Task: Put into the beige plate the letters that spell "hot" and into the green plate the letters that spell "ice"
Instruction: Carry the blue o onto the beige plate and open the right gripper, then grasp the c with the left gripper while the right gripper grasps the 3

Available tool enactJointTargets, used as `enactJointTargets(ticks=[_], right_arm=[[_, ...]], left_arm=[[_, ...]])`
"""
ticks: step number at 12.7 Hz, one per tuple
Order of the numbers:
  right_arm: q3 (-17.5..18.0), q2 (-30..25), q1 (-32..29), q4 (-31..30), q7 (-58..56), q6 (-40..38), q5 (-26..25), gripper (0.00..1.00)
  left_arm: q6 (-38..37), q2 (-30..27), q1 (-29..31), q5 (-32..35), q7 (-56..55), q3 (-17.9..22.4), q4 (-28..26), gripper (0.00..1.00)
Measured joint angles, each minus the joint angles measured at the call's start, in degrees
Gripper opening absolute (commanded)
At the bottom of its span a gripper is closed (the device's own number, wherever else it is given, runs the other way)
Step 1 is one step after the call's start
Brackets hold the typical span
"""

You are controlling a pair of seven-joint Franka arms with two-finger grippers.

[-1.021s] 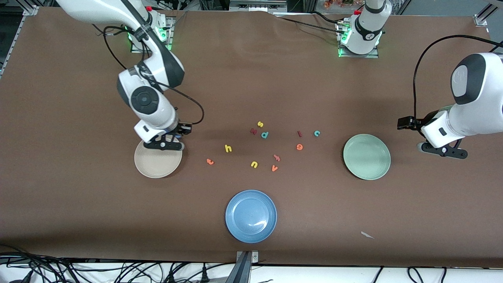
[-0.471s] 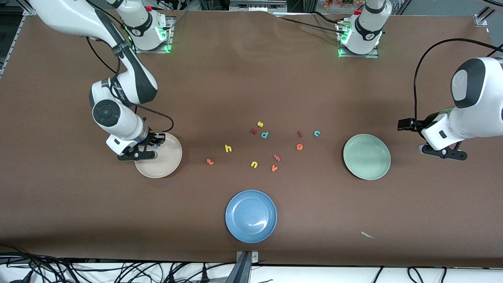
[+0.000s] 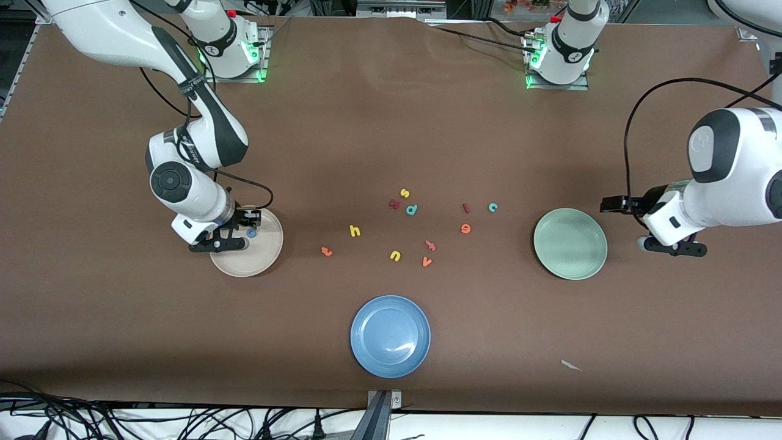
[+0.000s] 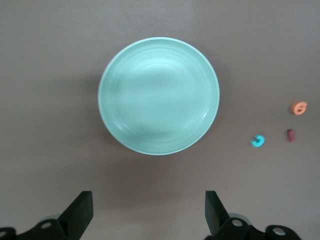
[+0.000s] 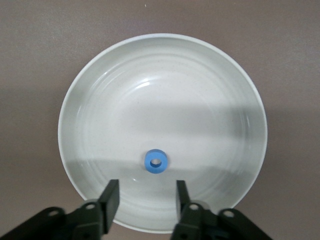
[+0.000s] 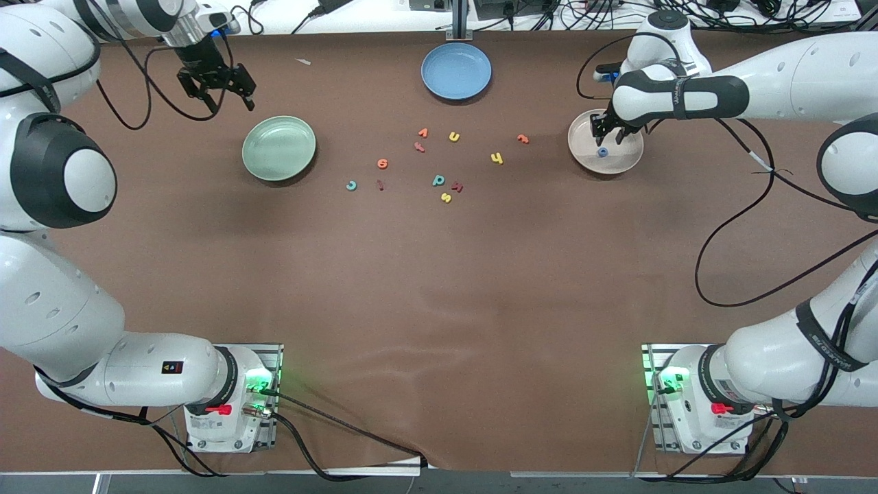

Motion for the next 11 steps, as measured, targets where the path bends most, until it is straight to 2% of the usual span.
enactJointTargets(ticks=[3,5,8,11], right_arm=[[0.2,0.0,0.0,0.1,2.6,0.2,0.2,0.6],[0.9,0.1,0.6,0.6,7.8,0.8,0.3,0.6],[1.4,1.8,5.9,4.6,20.2,1.1,0.4,0.6],[1.4,4.7,11.2,10.5,26.2,1.1,0.4,0.6]], left_arm=[[3.3,1.9,-5.2,-0.2,-12.4,-0.5,-1.2,0.94],[7.9,2.3,-8.5,-0.2,-20.7,-0.6,-3.8,0.95],[15.9,2.6,-13.7,-0.2,-32.4,-0.9,-10.0,0.98],[21.2,2.6,-16.9,-0.2,-39.7,-1.0,-15.1,0.98]])
